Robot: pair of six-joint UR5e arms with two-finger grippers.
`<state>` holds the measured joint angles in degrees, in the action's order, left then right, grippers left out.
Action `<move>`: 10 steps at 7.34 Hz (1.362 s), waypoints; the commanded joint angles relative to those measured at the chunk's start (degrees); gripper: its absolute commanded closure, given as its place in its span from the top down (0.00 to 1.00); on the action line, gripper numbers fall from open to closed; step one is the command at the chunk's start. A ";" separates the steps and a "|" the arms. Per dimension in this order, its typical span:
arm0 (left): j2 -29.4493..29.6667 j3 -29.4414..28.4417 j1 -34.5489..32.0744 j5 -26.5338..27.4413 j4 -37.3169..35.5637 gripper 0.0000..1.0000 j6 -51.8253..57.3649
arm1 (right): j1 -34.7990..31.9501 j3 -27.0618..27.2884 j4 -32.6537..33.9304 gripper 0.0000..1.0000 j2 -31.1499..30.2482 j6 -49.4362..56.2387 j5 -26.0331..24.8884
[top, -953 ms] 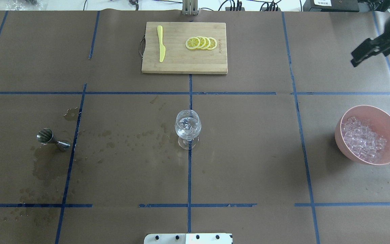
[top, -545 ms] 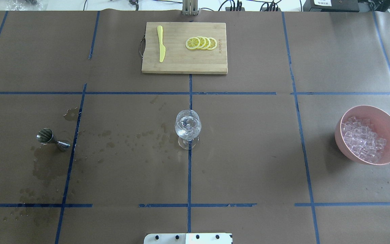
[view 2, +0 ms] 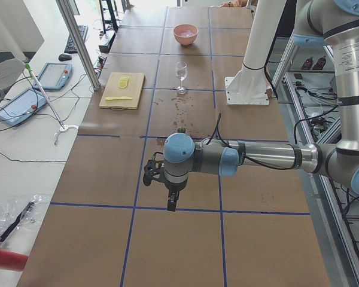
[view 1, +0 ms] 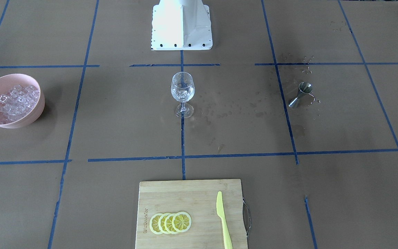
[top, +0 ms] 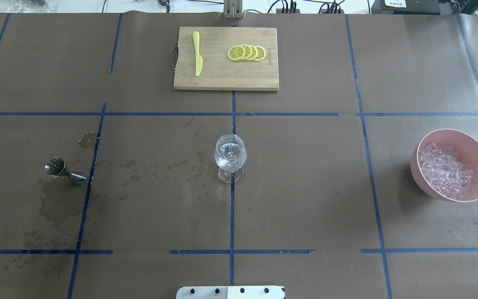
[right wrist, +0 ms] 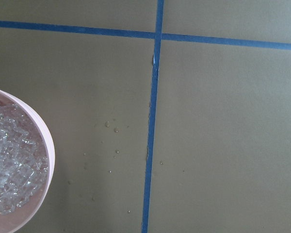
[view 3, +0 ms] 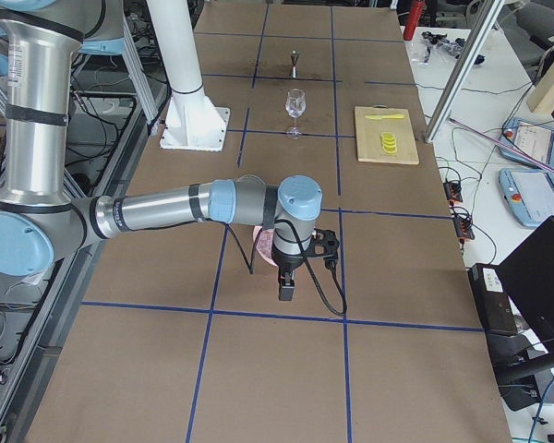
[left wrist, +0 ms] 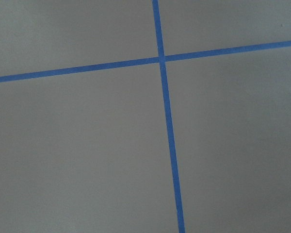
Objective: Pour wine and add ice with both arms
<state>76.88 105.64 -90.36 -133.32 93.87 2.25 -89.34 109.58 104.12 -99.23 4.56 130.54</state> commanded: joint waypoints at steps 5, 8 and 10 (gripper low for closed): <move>-2.00 -0.34 -0.08 -0.36 4.92 1.00 0.03 | -0.39 -0.24 -3.31 1.00 -1.41 -3.51 0.16; -2.00 -0.26 -0.08 -0.36 5.01 1.00 0.03 | 0.04 -4.34 -10.81 1.00 -1.32 -5.61 0.15; -2.00 -0.17 -0.08 -0.36 5.10 1.00 0.03 | 0.31 -8.68 -19.11 1.00 -1.15 -11.29 0.33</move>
<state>74.88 105.40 -90.40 -133.68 98.93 2.29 -89.21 102.76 89.34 -100.49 -2.99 130.77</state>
